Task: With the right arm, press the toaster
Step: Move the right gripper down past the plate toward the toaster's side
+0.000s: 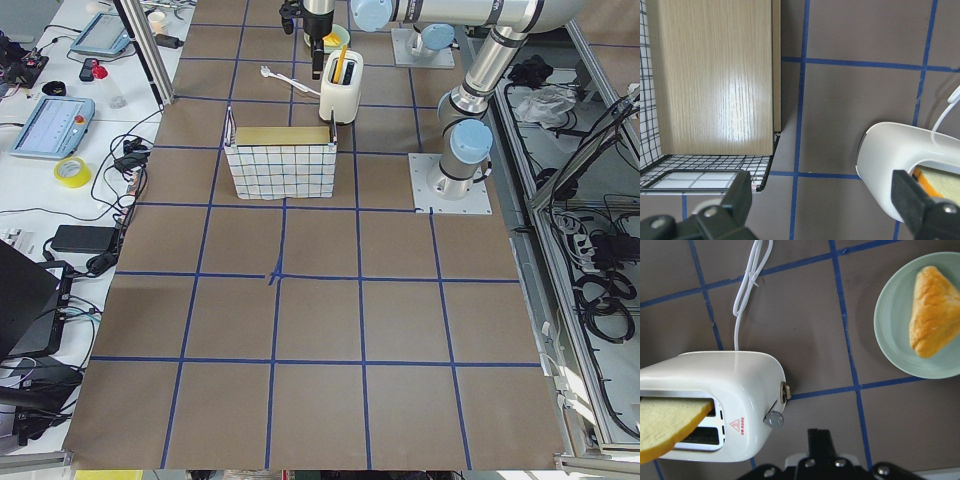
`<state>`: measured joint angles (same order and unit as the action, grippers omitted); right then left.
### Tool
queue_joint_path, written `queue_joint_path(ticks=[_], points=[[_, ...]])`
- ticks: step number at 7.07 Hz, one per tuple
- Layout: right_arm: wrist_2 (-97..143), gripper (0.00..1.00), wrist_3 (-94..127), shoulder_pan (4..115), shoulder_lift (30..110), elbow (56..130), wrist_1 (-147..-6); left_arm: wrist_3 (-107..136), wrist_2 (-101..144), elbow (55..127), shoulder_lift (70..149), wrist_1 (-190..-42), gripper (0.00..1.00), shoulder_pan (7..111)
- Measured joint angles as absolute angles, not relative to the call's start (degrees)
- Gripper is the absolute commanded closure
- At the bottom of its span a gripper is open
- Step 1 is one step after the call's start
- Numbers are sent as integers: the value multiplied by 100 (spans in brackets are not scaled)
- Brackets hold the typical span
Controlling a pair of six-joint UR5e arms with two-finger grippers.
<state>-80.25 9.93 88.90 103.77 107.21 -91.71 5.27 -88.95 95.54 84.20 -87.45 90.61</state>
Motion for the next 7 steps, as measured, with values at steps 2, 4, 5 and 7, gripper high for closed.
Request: queue_joint_path(ticks=[2,4,5,7], points=[[-7646,100,975,8880,10374,11422,-10252,527,-8894,9554,8420,-8741,0,9061],[-7394,100,966,8877,10375,11859,-10794,527,-8895,9554,8420,-8740,0,9061],[-7242,100,944,8877,10380,12011,-10868,527,-8894,9554,8420,-8743,0,9061],[-6950,100,906,8884,10390,12310,-10988,527,-8895,9554,8420,-8741,0,9061]])
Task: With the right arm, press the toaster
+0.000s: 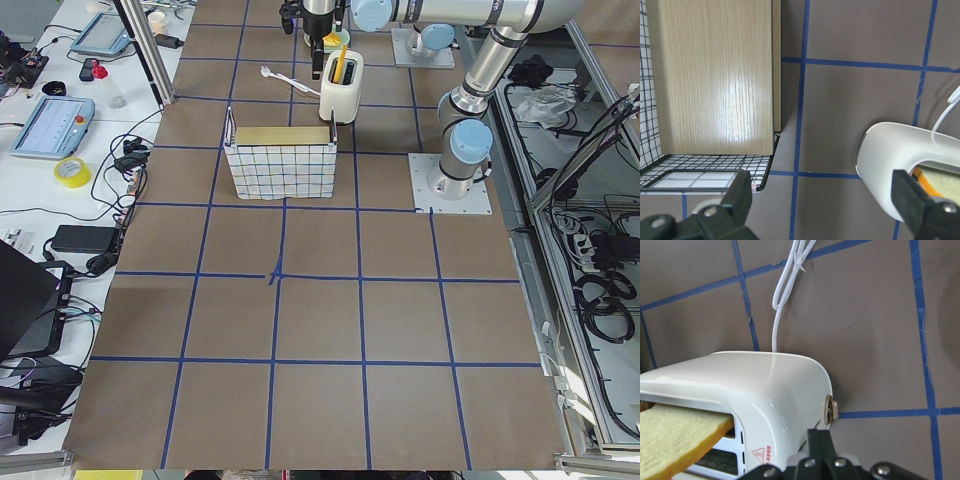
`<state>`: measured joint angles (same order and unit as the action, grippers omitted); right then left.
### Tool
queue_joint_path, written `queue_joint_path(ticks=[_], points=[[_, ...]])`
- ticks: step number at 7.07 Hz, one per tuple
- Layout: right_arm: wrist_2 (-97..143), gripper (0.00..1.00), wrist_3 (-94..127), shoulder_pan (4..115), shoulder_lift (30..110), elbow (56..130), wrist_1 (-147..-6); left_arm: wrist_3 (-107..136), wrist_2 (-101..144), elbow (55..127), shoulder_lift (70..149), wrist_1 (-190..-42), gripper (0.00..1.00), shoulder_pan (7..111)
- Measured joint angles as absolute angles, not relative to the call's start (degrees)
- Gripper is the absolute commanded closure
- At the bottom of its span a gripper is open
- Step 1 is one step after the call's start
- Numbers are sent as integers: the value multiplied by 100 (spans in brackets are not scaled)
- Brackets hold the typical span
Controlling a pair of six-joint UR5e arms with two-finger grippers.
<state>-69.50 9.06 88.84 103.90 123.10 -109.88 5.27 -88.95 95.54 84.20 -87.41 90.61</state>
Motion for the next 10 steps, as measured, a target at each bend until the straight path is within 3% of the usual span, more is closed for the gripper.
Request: queue_joint_path(ticks=[10], points=[[-6464,100,978,8906,10266,12814,-11488,527,-8895,9554,8420,-8745,0,9061]])
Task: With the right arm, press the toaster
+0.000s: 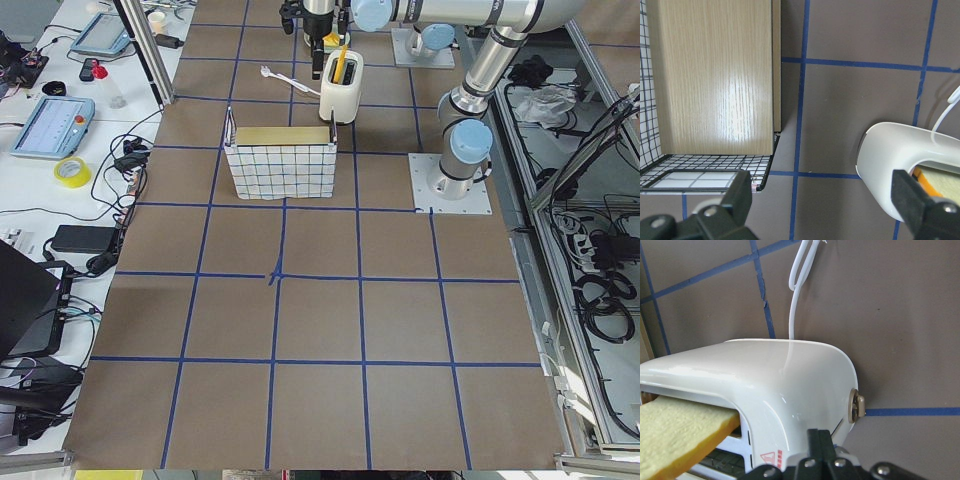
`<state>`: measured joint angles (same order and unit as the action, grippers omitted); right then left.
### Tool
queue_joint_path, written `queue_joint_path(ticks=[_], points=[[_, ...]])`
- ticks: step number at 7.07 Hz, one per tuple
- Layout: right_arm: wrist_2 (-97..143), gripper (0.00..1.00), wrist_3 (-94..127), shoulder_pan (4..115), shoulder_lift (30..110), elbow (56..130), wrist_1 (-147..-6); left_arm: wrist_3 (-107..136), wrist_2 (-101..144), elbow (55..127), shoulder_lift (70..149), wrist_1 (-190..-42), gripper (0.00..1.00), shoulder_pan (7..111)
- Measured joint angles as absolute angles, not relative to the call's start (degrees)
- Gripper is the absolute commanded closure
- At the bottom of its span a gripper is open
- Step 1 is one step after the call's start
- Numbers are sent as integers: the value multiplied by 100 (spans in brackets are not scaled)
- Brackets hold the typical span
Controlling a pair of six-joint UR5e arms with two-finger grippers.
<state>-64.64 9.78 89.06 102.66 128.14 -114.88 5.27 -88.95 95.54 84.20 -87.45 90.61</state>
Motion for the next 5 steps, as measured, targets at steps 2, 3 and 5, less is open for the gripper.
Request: queue_joint_path(ticks=[2,3,5], points=[[-6498,100,982,8904,10266,12813,-11147,527,-8895,9554,8420,-8745,0,9061],[-6500,100,979,8903,10266,12810,-11036,527,-8895,9554,8420,-8745,0,9061],[-6502,100,974,8904,10248,12806,-10964,527,-8895,9554,8420,-8744,0,9061]])
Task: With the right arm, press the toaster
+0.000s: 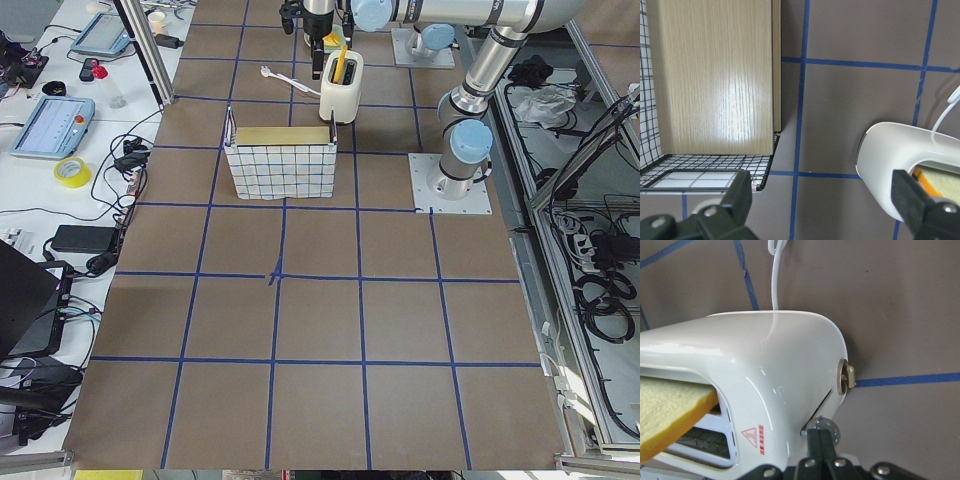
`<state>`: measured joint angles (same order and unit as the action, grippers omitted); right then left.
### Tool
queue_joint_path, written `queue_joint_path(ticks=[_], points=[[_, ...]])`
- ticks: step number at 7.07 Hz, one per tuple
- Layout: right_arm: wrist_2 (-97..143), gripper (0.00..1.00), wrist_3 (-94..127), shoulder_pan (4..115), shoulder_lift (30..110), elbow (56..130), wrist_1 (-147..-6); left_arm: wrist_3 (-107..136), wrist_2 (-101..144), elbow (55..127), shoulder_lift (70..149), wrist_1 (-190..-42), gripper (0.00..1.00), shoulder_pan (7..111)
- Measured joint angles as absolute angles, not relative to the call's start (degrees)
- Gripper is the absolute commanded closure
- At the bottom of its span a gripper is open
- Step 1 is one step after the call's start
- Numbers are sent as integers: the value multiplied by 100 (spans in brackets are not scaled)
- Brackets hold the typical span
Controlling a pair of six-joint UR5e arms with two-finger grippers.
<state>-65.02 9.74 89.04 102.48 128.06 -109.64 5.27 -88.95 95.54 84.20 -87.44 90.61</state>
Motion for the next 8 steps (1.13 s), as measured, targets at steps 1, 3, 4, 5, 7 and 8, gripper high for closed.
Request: queue_joint_path(ticks=[1,3,4,5,7,8], points=[[-6503,100,964,8911,10179,12806,-10962,527,-8895,9554,8420,-8742,0,9061],[-6504,100,925,8918,9992,12806,-11002,527,-8894,9554,8420,-8744,0,9061],[-6504,100,915,8920,9930,12806,-11019,528,-8894,9554,8420,-8745,0,9061],[-6504,100,912,8923,9880,12806,-11033,528,-8895,9554,8420,-8745,0,9061],[-6506,100,915,8928,9711,12806,-11085,527,-8895,9554,8420,-8745,0,9061],[-6512,100,932,8929,9627,12806,-11128,527,-8895,9554,8420,-8745,0,9061]])
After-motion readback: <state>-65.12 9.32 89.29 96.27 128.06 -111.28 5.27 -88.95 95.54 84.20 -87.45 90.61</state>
